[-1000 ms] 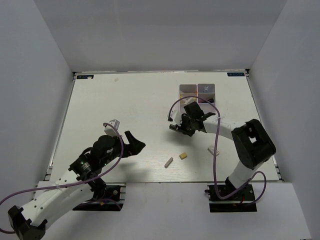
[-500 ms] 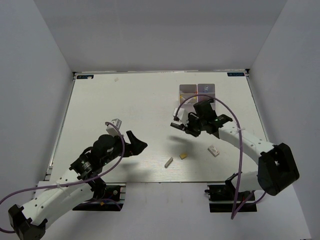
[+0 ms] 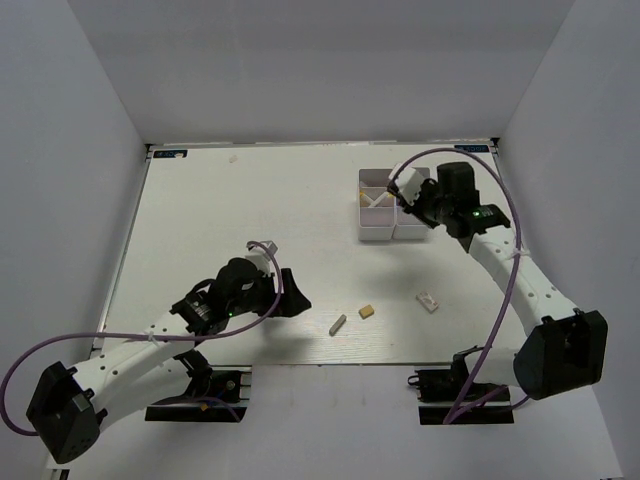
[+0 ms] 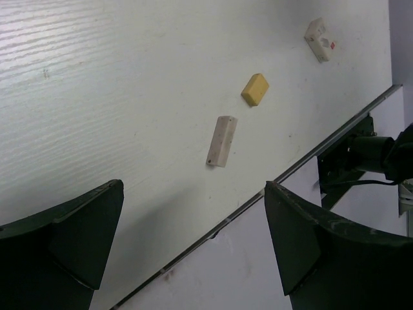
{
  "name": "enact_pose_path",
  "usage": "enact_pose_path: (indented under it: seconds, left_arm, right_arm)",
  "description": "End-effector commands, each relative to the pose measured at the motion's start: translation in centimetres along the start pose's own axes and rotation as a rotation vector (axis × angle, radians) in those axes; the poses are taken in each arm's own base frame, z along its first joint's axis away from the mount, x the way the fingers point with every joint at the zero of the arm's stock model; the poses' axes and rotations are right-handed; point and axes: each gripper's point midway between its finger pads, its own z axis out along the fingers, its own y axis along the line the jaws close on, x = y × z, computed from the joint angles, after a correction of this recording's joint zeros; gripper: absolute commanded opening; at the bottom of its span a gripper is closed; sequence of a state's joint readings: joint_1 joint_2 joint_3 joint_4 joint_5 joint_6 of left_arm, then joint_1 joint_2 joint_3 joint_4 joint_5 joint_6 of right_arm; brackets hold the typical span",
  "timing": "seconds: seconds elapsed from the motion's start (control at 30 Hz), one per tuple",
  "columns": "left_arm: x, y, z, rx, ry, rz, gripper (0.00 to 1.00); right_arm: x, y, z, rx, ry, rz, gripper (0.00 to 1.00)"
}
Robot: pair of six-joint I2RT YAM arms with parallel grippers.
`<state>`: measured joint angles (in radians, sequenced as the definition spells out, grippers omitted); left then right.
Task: Sort the stationery into containers
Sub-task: Place the stationery into the container
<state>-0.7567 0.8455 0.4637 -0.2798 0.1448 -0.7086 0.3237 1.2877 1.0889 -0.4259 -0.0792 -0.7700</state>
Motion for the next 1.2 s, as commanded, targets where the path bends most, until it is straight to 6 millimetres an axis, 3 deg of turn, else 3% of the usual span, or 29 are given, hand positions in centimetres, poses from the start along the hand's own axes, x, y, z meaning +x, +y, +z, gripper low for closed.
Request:
enact_pose_path:
  seconds: [0.0,0.13,0.3,0.57,0.93,1.17]
  left_arm:
    - [-1.1,-2.2,-0.2,0.096,-0.028,0.054,1.00]
    - [-0.9,-2.2,0.1,0.105,-0.023,0.064,1.00]
    - [-0.5,-2.0,0.3,0.106,-0.009,0.063,1.00]
    - [-0.1,-1.6,-0.1,0.105,-0.021,0.055,1.00]
    - [0.2,-1.2,-0.2,0.099,-0.028,0.036,1.00]
    - [0.4,-1.1,0.4,0.080,0.022,0.075,1.00]
  right_arm:
    - [0.3,-4.3,-1.3,0.103,0.033,-0.087,0.00]
    - [2.2,-7.1,-1.3,0.127,0.104,-0.132,0.00]
    - [3.1,-8.4,0.2,0.054,0.172,-0.232,0.00]
    - [4.2,-8.5,2.2,-0.098,0.232,-0.335,0.00]
    - [6.7,-6.2,3.5,-0.251,0.294,-0.452,0.00]
    - [6.0,-7.3,5.0,-0.253,0.302,-0.464,0.00]
